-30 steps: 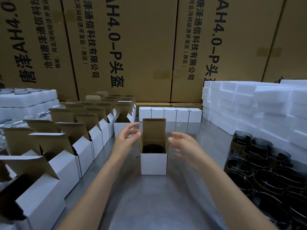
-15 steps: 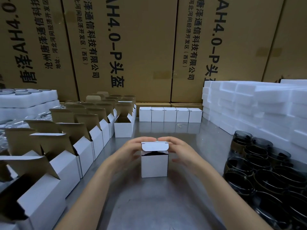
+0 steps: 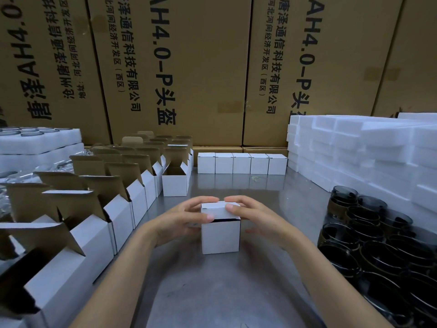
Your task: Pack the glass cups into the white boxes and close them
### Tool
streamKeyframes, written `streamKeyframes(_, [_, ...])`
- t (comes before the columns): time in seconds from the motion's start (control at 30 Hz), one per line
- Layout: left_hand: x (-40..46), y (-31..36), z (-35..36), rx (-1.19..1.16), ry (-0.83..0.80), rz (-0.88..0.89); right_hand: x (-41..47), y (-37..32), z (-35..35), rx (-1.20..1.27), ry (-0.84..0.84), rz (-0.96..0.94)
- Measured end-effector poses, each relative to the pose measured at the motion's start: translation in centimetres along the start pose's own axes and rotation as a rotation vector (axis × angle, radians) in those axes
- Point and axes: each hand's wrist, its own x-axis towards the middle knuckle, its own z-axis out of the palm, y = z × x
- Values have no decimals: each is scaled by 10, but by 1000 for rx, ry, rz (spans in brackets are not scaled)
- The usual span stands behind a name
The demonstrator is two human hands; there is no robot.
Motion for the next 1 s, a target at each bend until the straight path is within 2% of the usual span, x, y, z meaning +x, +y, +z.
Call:
streamKeyframes(0.23, [-1,-1,0,-8,-49,-13,5,1,1,23,8,15])
streamKeyframes(0.6, [-2,-1,1,-34,36,8,2,3,3,-93,73,-63])
streamKeyframes(1.0, [-6,-1,0,-28,-50,-33,2,6,-2,-192,59,-118])
